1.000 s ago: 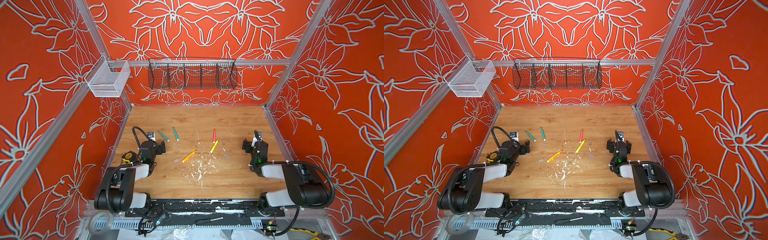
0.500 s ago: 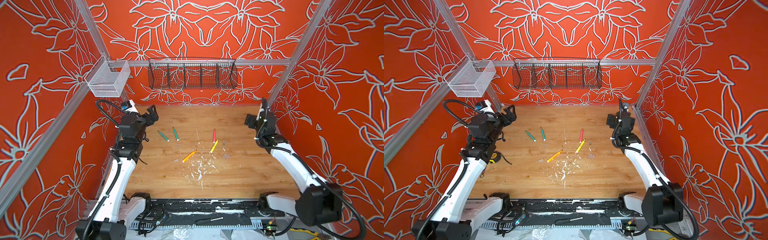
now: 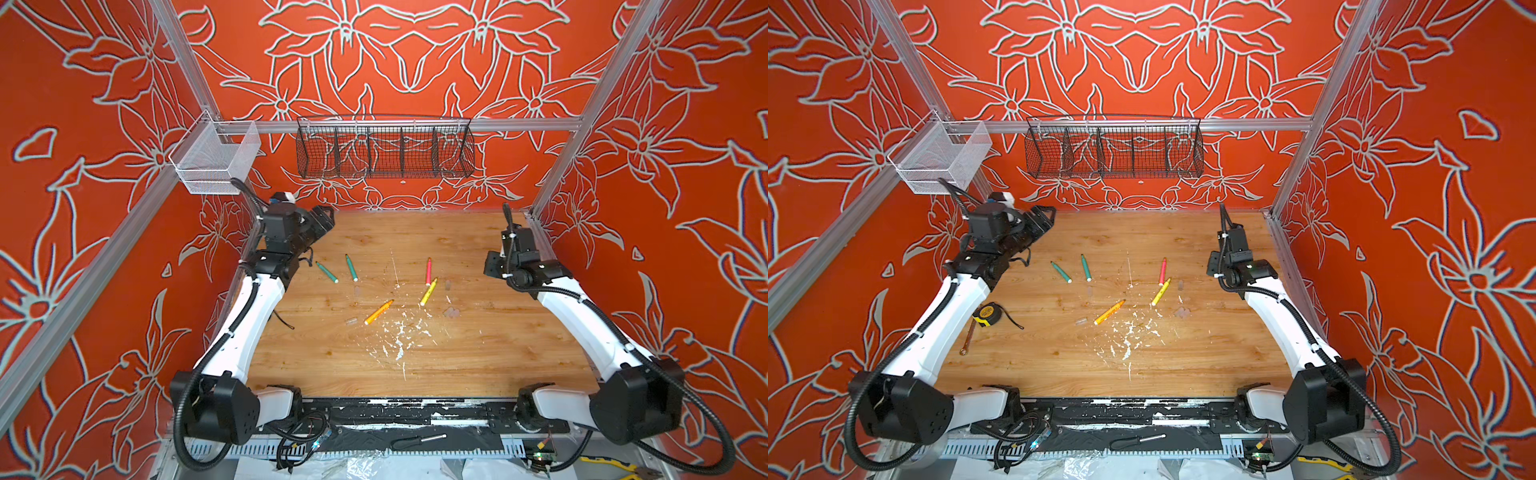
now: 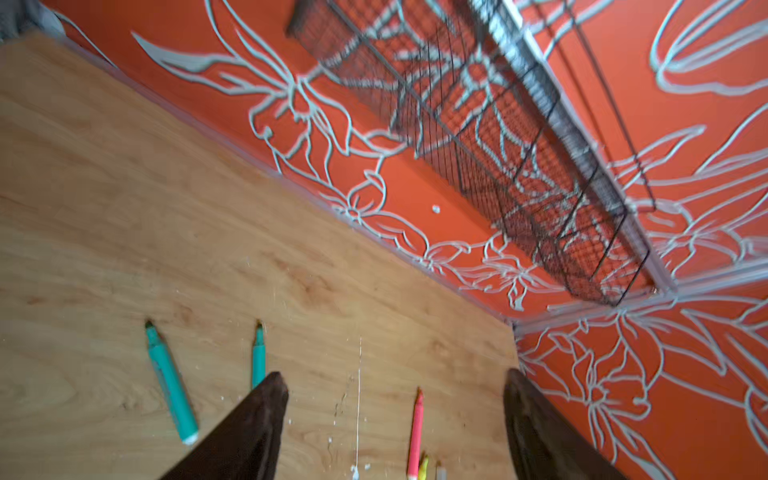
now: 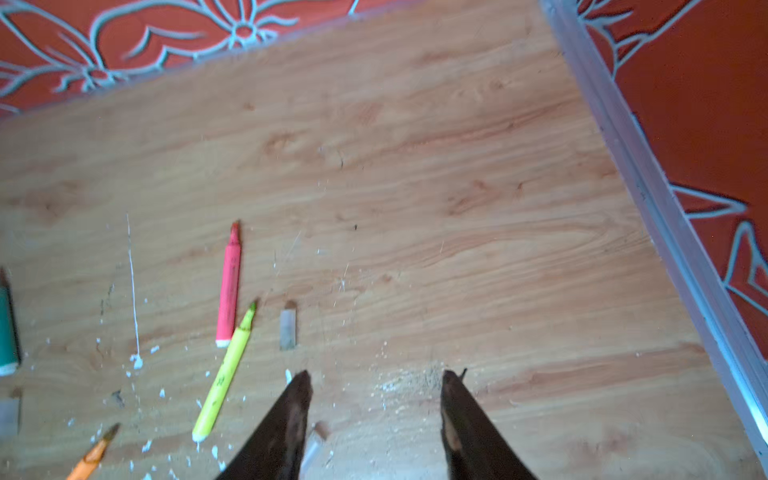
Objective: Insert the pens into the pen caps
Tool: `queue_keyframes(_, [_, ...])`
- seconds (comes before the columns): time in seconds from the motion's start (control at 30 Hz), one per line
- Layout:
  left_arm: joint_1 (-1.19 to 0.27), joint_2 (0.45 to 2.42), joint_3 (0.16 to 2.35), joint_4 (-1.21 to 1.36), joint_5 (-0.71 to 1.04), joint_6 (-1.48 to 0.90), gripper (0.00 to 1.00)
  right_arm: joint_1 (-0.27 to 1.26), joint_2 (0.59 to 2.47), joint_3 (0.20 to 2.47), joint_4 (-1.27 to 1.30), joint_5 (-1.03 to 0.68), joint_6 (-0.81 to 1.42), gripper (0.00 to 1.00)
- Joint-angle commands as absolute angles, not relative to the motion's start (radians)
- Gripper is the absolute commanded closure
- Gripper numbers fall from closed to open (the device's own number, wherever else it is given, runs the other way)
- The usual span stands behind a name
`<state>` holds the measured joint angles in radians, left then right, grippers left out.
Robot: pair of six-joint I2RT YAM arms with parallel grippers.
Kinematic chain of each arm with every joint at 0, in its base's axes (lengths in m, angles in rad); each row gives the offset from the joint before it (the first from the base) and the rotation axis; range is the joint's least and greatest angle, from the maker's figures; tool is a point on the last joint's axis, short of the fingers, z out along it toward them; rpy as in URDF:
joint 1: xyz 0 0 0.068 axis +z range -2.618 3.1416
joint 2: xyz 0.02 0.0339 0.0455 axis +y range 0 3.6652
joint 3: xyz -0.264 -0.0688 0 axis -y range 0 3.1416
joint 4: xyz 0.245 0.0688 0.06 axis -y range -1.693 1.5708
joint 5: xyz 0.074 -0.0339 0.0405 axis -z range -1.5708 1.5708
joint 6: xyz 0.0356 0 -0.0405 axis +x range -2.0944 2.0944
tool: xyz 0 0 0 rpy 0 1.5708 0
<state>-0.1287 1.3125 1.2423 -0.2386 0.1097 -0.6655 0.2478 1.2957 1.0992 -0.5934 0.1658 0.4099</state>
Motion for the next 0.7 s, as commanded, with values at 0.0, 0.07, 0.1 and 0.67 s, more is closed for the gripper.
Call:
queue_keyframes(0.0, [-0.243,1.346,1.319,-0.375,0.050,-0.593,0.20,0.320,1.314,1.134,-0.739,0.218,0.458,0.48])
queue_keyframes(0.07, [-0.273,1.378,1.349,-0.442,0.071,-0.583,0.20,0.341,1.323,1.122,-0.743,0.196,0.492,0.49])
queue_keyframes(0.1, [-0.285,1.388,1.347,-0.460,0.080,-0.583,0.20,0.344,1.331,1.120,-0.742,0.171,0.512,0.49])
queue_keyframes(0.67, [-0.304,1.409,1.293,-0.475,0.119,-0.626,0.19,0.458,1.702,1.250,-0.618,0.004,0.734,0.56])
